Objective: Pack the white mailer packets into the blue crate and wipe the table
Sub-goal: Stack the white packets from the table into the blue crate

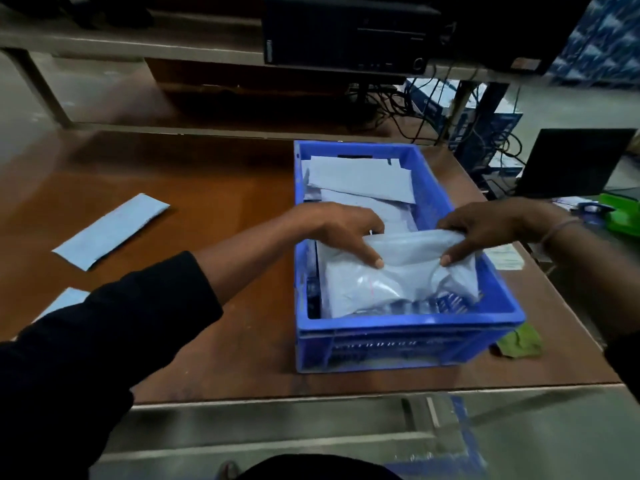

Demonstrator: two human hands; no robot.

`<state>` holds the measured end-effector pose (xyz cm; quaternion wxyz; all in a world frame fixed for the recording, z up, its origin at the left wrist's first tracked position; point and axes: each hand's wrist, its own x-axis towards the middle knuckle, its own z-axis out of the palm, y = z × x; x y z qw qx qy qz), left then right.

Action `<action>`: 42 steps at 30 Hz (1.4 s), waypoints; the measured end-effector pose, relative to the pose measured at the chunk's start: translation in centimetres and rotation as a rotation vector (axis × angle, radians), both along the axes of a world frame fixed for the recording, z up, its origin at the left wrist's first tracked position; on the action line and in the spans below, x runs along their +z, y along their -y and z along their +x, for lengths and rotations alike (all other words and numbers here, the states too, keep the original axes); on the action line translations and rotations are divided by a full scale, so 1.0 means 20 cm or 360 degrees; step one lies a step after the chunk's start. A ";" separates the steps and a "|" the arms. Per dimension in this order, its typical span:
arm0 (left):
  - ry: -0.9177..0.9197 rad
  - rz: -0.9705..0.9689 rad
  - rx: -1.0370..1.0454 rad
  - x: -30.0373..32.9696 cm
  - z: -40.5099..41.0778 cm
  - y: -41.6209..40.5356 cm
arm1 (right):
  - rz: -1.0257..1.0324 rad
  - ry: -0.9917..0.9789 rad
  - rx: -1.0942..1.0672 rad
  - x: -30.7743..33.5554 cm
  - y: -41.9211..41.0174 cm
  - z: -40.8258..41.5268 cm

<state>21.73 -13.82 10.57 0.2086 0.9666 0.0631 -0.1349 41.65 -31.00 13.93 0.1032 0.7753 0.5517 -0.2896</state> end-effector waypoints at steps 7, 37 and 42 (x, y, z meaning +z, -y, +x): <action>-0.0497 0.0469 -0.0158 -0.20 0.01 0.16 | -0.0252 0.0254 0.0239 -0.26 0.02 -0.09; -0.0431 0.0273 -0.0330 -0.23 0.00 0.18 | -0.0296 0.0137 0.0265 -0.40 -0.05 -0.21; 0.0343 -0.0090 -0.0050 -0.06 -0.16 0.01 | 0.0001 -0.0196 0.0110 -0.13 -0.18 -0.28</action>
